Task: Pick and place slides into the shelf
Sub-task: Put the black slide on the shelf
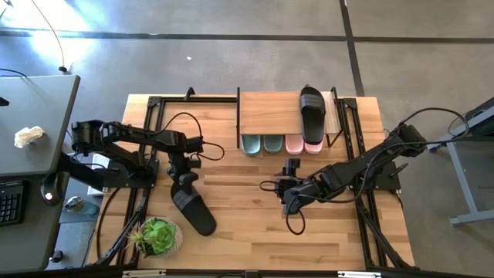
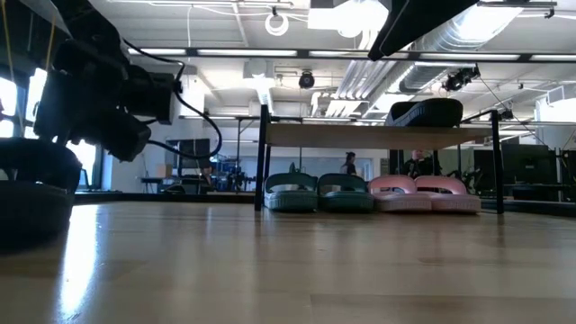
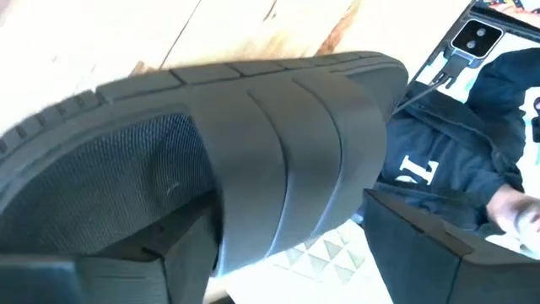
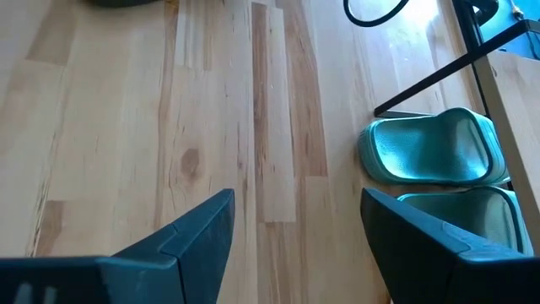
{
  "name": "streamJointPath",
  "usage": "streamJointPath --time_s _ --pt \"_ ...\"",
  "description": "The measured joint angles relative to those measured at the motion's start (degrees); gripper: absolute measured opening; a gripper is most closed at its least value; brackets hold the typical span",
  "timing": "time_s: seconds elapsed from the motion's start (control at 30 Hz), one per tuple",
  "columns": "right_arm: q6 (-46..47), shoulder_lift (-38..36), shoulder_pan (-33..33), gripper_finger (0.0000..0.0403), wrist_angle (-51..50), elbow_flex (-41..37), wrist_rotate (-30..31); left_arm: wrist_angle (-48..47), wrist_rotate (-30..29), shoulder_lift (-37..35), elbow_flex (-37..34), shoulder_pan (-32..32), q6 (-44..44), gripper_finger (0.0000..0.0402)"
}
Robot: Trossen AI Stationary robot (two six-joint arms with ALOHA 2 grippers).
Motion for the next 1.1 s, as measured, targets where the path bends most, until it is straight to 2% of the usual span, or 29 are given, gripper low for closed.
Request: streamJointPath --time_s 0.13,0.5,0.7,1.1 --pt "0.00 0.00 0.00 0.0248 -0.02 0.00 0.00 1.22 -0.35 0.00 0.00 -0.27 -0.04 0.0225" --pt "0.00 0.00 0.00 0.0248 0.00 0.00 0.02 1.67 -0.52 0.00 0.00 -0.11 -0.03 0.0077" --pt "0.00 0.00 0.00 0.0248 0.00 0.00 0.04 2.72 -0.42 -0.02 0.00 -0.11 1.30 0.0011" --pt "0.42 0.00 0.00 0.0248 -0.03 0.00 1.26 2.92 1.59 -0.02 1.39 -0.11 4.45 0.0008"
